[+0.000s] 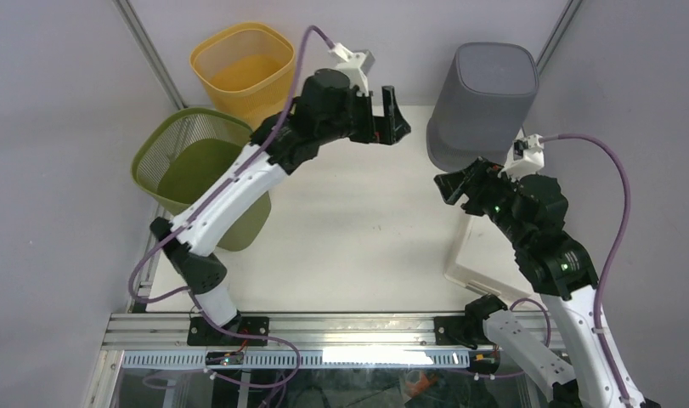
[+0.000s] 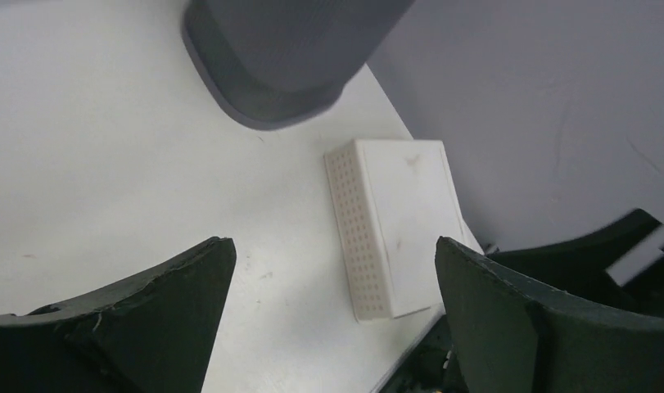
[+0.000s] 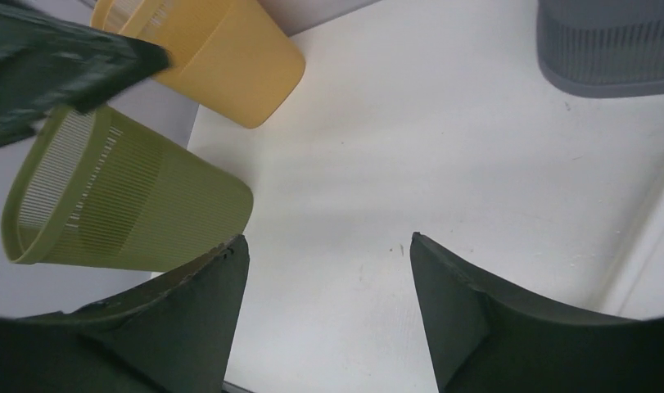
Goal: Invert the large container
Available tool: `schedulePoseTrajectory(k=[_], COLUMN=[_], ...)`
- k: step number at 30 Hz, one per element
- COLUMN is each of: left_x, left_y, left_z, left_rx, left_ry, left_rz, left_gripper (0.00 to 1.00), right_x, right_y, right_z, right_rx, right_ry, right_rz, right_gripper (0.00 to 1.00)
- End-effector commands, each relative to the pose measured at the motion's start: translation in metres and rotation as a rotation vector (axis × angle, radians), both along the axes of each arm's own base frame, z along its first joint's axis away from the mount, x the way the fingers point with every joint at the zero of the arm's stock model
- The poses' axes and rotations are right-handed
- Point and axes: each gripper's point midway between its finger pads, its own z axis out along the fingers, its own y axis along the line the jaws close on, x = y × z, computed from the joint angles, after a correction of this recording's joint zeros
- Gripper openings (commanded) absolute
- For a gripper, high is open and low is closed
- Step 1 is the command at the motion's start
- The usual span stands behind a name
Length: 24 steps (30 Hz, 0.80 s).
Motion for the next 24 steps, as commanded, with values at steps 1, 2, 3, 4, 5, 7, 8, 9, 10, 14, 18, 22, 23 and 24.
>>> schedulePoseTrajectory(k=[1,2,3,4,5,7,8,9,10,14,18,22,23,24], left_x=[-0.013,-0.011,-0.008,-0.007,-0.004,-0.001,0.000,0.000,0.000,0.002,0.006,0.011,0.011,0.012], left_y=[0.089,0.112,0.138,0.162,0.188,0.228,0.246,0.260,0.274,0.314,0.324,0.314,0.311,0.308], left_z=[0.069,0.072,0.073,0.072,0.069,0.061,0.057,0.051,0.043,0.006,-0.030,-0.054,-0.059,-0.064], left_rx=[0.138,0.178,0.226,0.267,0.311,0.378,0.408,0.437,0.470,0.581,0.629,0.639,0.639,0.642], left_ry=[-0.216,-0.228,-0.232,-0.222,-0.208,-0.172,-0.154,-0.137,-0.112,-0.004,0.073,0.118,0.130,0.140], left_rz=[0.227,0.308,0.398,0.478,0.570,0.686,0.735,0.773,0.808,0.906,0.899,0.837,0.822,0.805], left_gripper=[0.97,0.98,0.98,0.99,0.99,0.99,0.99,0.99,0.99,0.99,0.98,0.94,0.91,0.89], right_x=[0.017,0.018,0.018,0.018,0.018,0.019,0.020,0.021,0.022,0.025,0.027,0.024,0.022,0.020], right_y=[0.028,0.031,0.035,0.038,0.040,0.041,0.042,0.042,0.042,0.042,0.042,0.035,0.030,0.024], right_z=[0.004,0.001,-0.003,-0.007,-0.010,-0.014,-0.015,-0.016,-0.017,-0.026,-0.058,-0.121,-0.136,-0.152], right_rx=[0.057,0.060,0.067,0.075,0.081,0.089,0.088,0.086,0.082,0.061,0.022,-0.086,-0.115,-0.146], right_ry=[0.012,0.029,0.042,0.055,0.060,0.063,0.062,0.065,0.066,0.095,0.186,0.416,0.475,0.532], right_rz=[0.092,0.110,0.122,0.134,0.140,0.145,0.147,0.147,0.147,0.141,0.136,0.110,0.088,0.054], right_gripper=[0.76,0.76,0.76,0.76,0.76,0.77,0.77,0.77,0.77,0.76,0.77,0.77,0.77,0.77])
